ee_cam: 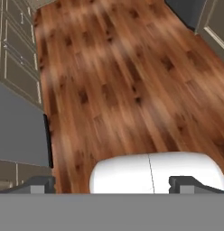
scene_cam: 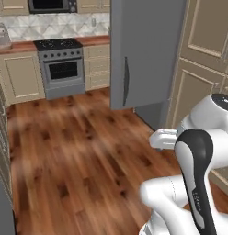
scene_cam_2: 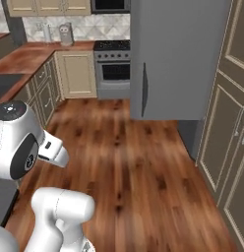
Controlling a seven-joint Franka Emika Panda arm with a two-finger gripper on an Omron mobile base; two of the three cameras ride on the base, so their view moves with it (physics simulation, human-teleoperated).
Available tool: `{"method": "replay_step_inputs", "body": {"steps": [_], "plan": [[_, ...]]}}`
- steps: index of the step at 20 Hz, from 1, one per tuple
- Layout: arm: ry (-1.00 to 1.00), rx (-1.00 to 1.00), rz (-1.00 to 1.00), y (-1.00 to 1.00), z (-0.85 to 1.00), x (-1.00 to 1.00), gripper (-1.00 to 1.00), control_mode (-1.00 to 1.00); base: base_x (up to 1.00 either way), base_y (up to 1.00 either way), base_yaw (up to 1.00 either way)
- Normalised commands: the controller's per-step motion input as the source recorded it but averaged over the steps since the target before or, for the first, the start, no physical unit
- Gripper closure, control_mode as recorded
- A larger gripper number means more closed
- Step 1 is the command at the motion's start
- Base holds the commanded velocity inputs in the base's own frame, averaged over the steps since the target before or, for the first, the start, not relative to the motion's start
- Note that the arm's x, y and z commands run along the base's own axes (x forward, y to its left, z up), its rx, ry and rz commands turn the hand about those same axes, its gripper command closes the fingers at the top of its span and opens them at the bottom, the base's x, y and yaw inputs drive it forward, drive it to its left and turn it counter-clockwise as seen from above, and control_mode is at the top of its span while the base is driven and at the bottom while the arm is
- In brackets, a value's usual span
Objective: Pick up the pear and tangerine from the fridge and place one fruit on each plate on the dining counter.
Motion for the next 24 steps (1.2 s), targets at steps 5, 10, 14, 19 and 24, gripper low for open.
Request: {"method": "replay_step_inputs", "body": {"steps": [5, 10, 14, 19, 24], "plan": [[0.00, 0.00, 0.00, 0.00, 0.00, 0.00, -1.00, 1.00, 0.91, 0.40, -0.03], [0.00, 0.00, 0.00, 0.00, 0.00, 0.00, -1.00, 1.00, 0.89, 0.52, -0.07], [0.00, 0.00, 0.00, 0.00, 0.00, 0.00, -1.00, 1.00, 0.81, 0.59, -0.11], [0.00, 0.00, 0.00, 0.00, 0.00, 0.00, -1.00, 1.00, 0.78, 0.67, -0.12], [0.00, 0.00, 0.00, 0.00, 0.00, 0.00, -1.00, 1.00, 0.75, 0.68, -0.11]]}}
